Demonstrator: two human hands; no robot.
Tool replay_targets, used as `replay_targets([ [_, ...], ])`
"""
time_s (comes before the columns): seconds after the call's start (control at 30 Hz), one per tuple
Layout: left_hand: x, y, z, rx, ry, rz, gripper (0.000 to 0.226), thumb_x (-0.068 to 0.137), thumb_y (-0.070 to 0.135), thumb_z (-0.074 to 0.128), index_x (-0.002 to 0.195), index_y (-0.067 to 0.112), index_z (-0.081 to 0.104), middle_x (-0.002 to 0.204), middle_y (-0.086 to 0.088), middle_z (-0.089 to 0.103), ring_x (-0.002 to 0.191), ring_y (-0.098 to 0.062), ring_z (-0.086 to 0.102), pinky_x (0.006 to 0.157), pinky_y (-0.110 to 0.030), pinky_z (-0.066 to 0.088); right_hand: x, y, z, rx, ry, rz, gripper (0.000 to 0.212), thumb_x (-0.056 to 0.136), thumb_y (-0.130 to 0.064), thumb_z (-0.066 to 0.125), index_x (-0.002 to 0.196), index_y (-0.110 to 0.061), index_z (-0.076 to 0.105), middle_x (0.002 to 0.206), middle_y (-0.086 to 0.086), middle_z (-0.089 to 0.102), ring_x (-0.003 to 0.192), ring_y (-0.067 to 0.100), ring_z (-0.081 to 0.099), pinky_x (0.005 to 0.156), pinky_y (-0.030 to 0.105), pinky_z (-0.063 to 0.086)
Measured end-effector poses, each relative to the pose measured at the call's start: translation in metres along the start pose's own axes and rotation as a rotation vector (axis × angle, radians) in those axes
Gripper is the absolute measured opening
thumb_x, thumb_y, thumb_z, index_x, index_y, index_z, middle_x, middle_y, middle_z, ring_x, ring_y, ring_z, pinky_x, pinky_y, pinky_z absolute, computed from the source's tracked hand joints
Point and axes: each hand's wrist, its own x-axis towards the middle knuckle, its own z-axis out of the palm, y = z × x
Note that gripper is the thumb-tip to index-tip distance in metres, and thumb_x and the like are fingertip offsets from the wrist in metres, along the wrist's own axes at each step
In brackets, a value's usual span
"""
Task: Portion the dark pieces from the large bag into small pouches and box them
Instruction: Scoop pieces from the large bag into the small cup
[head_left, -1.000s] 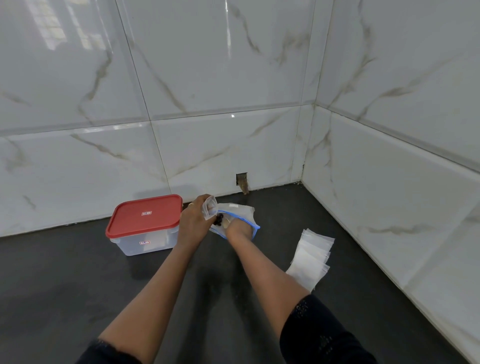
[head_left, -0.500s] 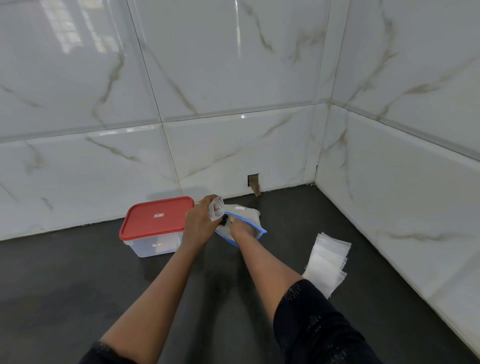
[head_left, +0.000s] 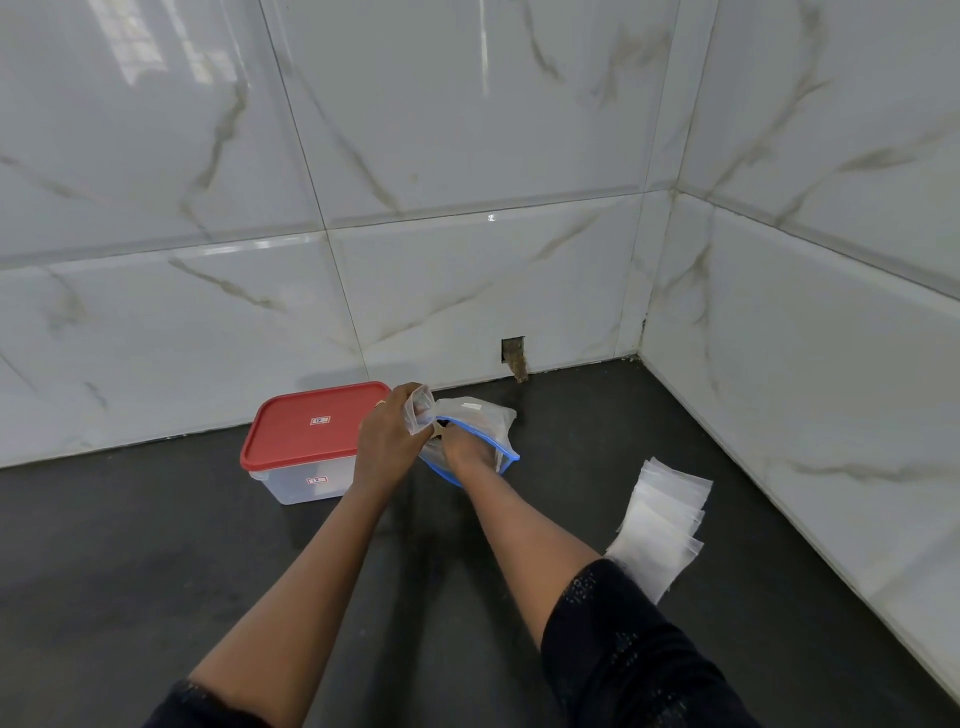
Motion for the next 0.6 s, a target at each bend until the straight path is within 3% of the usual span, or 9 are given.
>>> replay_targets([
  [0.23, -0.003, 0.003, 0.007, 0.05, -0.029, -0.033, 0.053, 0.077, 0.019, 0.072, 0.126, 0.01, 0.052, 0.118, -0.012, 0.062, 0.104, -0.03, 0.057, 0.088, -0.037, 0.043, -0.009, 0.002, 0.007, 0.111, 0.074, -0.035, 0.036, 0.1, -0.021, 0.043, 0.134, -0.009, 0.044, 0.132, 0.012, 0.052, 0.121, 0.023, 0.05, 0.101, 0.028, 0.04],
  [0.33, -0.005, 0.004, 0.007, 0.039, -0.018, -0.059, 0.048, 0.078, 0.015, 0.07, 0.123, 0.012, 0.055, 0.114, -0.011, 0.063, 0.103, -0.029, 0.057, 0.085, -0.033, 0.041, -0.009, 0.013, 0.013, -0.124, 0.114, -0.169, 0.03, 0.102, -0.02, 0.036, 0.127, -0.01, 0.049, 0.12, 0.008, 0.057, 0.111, 0.018, 0.056, 0.094, 0.02, 0.045],
  [0.4, -0.006, 0.006, 0.006, 0.035, 0.004, -0.079, 0.045, 0.078, 0.013, 0.068, 0.121, 0.012, 0.056, 0.112, -0.011, 0.064, 0.102, -0.03, 0.057, 0.086, -0.035, 0.041, -0.012, 0.023, 0.019, -0.37, 0.1, -0.298, 0.025, 0.102, -0.019, 0.035, 0.116, -0.01, 0.054, 0.102, 0.004, 0.059, 0.088, 0.007, 0.057, 0.074, 0.008, 0.046],
  [0.43, -0.006, 0.005, 0.006, 0.026, 0.018, -0.09, 0.044, 0.077, 0.012, 0.067, 0.12, 0.012, 0.056, 0.111, -0.01, 0.064, 0.102, -0.029, 0.057, 0.087, -0.035, 0.041, -0.013, 0.026, 0.019, -0.455, 0.085, -0.365, 0.025, 0.101, -0.016, 0.037, 0.116, -0.008, 0.055, 0.101, 0.005, 0.06, 0.086, 0.008, 0.058, 0.072, 0.01, 0.046],
  [0.53, -0.009, 0.006, 0.005, -0.041, 0.055, -0.138, 0.038, 0.079, 0.01, 0.065, 0.117, 0.012, 0.057, 0.107, -0.009, 0.065, 0.1, -0.027, 0.056, 0.082, -0.03, 0.039, -0.024, 0.033, 0.015, -0.791, 0.095, -0.55, 0.029, 0.095, -0.003, 0.041, 0.121, -0.003, 0.053, 0.114, 0.014, 0.063, 0.104, 0.029, 0.061, 0.087, 0.037, 0.047],
  [0.6, -0.01, 0.003, 0.004, -0.06, 0.071, -0.163, 0.036, 0.08, 0.009, 0.064, 0.115, 0.01, 0.058, 0.106, -0.011, 0.065, 0.098, -0.028, 0.057, 0.079, -0.029, 0.038, -0.031, 0.038, 0.011, -0.882, 0.121, -0.646, 0.03, 0.095, 0.0, 0.04, 0.122, -0.003, 0.053, 0.113, 0.015, 0.063, 0.103, 0.031, 0.062, 0.087, 0.039, 0.047],
])
